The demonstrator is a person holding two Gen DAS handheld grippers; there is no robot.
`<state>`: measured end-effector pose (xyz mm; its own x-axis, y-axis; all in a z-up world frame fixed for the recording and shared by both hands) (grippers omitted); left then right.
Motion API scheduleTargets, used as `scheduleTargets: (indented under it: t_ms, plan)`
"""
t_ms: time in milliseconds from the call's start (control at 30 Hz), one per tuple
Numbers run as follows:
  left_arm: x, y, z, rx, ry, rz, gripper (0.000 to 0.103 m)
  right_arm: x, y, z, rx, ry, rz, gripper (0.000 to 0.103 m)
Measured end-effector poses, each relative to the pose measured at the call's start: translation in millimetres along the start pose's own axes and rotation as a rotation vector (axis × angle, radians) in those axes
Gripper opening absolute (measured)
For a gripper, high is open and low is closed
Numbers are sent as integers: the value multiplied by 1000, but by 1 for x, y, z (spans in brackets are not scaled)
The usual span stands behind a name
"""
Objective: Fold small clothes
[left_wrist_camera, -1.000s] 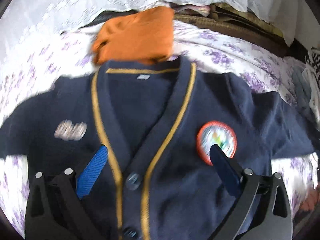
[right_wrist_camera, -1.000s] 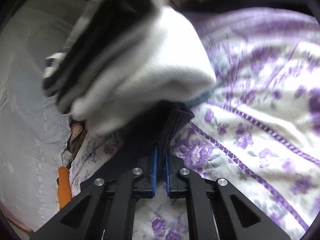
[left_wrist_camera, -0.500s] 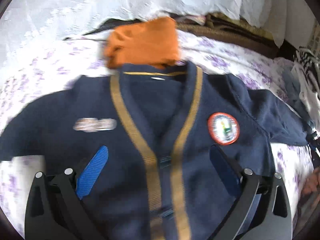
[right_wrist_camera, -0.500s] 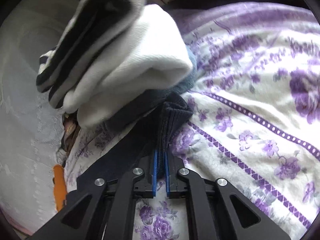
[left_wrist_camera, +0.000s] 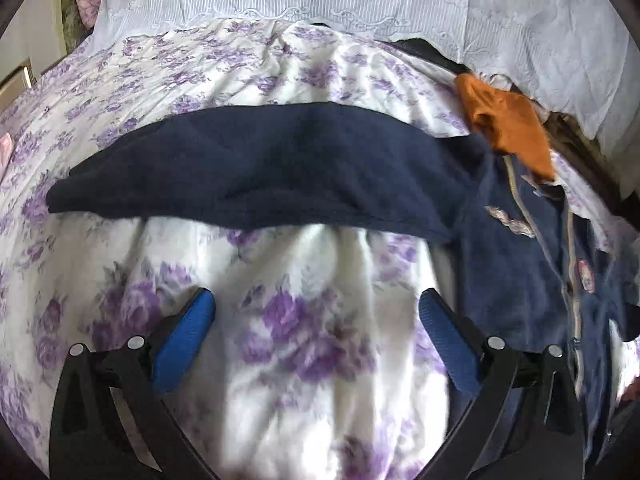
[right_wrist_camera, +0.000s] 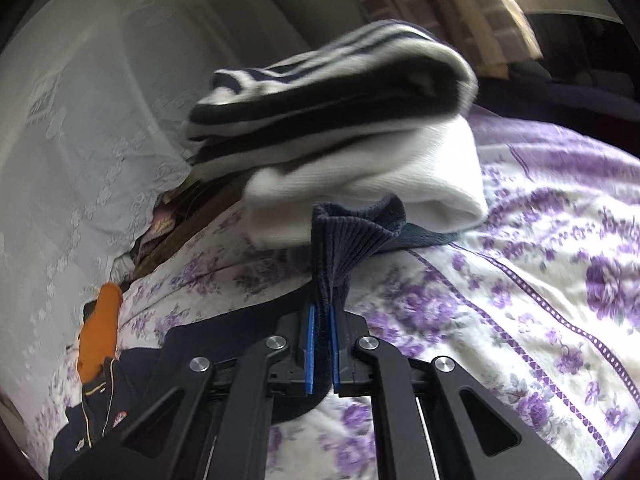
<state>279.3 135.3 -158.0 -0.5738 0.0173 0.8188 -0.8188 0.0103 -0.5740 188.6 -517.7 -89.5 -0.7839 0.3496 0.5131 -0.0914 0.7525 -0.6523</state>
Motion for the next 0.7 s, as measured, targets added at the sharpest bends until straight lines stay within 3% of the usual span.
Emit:
scheduleTargets:
  t_ms: [167,333,700]
  plan:
    - [-4,-6,22,-151,-144,-12,99,4,1,-34,48,-5,-16,7]
    - [-9,-9,17,-122,-116,-22,99,13,10,-71,129,-22,-19,7]
    - [-5,-2,19,-132,-137,-22,99,22,42,-144,238,-83,-53,7]
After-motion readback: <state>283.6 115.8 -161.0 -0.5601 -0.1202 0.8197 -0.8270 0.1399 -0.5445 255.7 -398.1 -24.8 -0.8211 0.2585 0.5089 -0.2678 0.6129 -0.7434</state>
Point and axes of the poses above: each gripper's, at about its wrist camera, not at the fingertips, and x roughly against the way its jaws point, z to its right, y to its underside, the point moved 8 cm from there along -x, roughly the way its jaws point, and after that the axes turned 13 degrees about -x, right-handed, at the moved point
